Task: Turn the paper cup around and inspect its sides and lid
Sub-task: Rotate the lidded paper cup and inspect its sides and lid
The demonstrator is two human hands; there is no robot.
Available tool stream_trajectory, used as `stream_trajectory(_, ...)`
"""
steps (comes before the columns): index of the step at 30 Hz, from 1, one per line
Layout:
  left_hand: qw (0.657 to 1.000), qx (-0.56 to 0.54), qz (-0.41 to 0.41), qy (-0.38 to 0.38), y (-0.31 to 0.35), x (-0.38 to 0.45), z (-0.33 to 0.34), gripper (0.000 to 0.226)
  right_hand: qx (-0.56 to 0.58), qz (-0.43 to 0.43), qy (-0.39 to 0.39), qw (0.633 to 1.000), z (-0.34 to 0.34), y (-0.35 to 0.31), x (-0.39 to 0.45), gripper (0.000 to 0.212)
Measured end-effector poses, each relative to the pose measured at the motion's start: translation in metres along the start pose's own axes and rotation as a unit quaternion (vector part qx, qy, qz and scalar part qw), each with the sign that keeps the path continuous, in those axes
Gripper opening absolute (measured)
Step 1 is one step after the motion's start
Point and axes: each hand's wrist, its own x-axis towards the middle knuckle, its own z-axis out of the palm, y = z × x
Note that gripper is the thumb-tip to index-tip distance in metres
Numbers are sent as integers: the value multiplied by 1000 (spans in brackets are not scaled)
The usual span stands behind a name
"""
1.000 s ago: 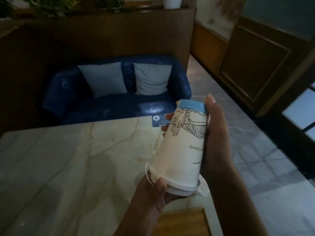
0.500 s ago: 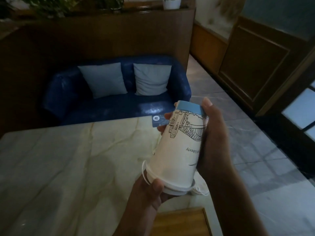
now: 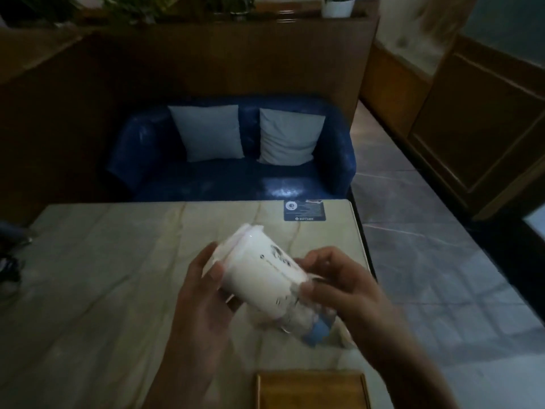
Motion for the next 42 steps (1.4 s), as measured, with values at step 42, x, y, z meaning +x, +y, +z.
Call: stream_trajectory(42, 989, 142, -31, -38, -2, -37, 26, 74, -58, -117, 114, 985, 25, 0, -10, 32)
